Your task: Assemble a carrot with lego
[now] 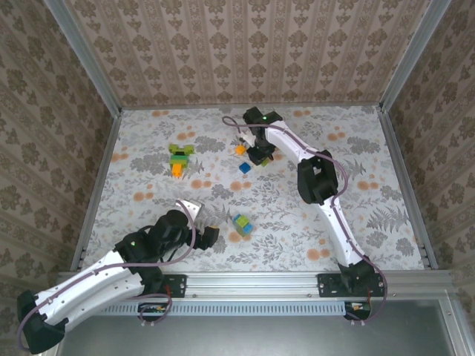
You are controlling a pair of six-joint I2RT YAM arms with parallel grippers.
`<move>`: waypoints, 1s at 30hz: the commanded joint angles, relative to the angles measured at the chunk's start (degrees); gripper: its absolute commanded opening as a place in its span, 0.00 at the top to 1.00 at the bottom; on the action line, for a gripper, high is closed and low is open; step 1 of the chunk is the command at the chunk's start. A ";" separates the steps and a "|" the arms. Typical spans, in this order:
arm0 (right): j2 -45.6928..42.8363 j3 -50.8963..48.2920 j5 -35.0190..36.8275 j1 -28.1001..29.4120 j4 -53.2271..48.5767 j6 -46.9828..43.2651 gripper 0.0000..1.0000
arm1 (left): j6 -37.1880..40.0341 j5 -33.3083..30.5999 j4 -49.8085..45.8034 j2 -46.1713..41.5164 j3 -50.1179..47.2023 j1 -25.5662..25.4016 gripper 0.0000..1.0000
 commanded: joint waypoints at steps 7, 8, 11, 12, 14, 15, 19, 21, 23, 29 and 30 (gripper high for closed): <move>-20.49 -23.64 -4.33 -0.15 4.18 16.92 0.71 | 0.79 0.43 0.80 -0.40 -0.33 -0.44 0.01; -23.43 -26.55 -4.32 0.33 4.93 17.76 0.70 | 0.82 0.44 0.81 -0.40 -0.35 -0.50 0.01; -30.88 -33.56 -3.18 2.39 5.52 19.15 0.69 | 0.81 0.53 0.81 -0.48 -0.41 -0.51 0.01; -33.02 -35.43 -2.51 3.23 5.32 19.57 0.69 | 0.79 0.48 0.81 -0.48 -0.41 -0.47 0.01; -37.49 -39.62 -1.26 5.34 5.02 20.42 0.69 | 0.82 0.48 0.73 -0.55 -0.37 -0.44 0.01; -39.28 -41.56 -1.14 6.27 5.10 20.96 0.69 | 0.80 0.51 0.81 -0.53 -0.37 -0.43 0.01; -46.18 -47.53 -0.10 11.71 3.94 23.29 0.69 | 0.80 0.47 0.78 -0.57 -0.41 -0.46 0.01; -49.01 -49.09 -0.06 14.47 3.51 25.06 0.70 | 0.81 0.42 0.82 -0.55 -0.42 -0.47 0.01; -51.65 -50.39 -0.79 17.32 3.70 27.09 0.70 | 0.83 0.32 0.77 -0.48 -0.41 -0.50 0.01; -54.96 -52.30 -1.15 24.31 4.76 32.20 0.71 | 0.71 0.04 0.68 -0.47 -0.42 -0.53 0.01; -55.02 -52.37 -1.07 25.23 4.83 32.84 0.71 | 0.76 -0.04 0.72 -0.47 -0.34 -0.50 0.01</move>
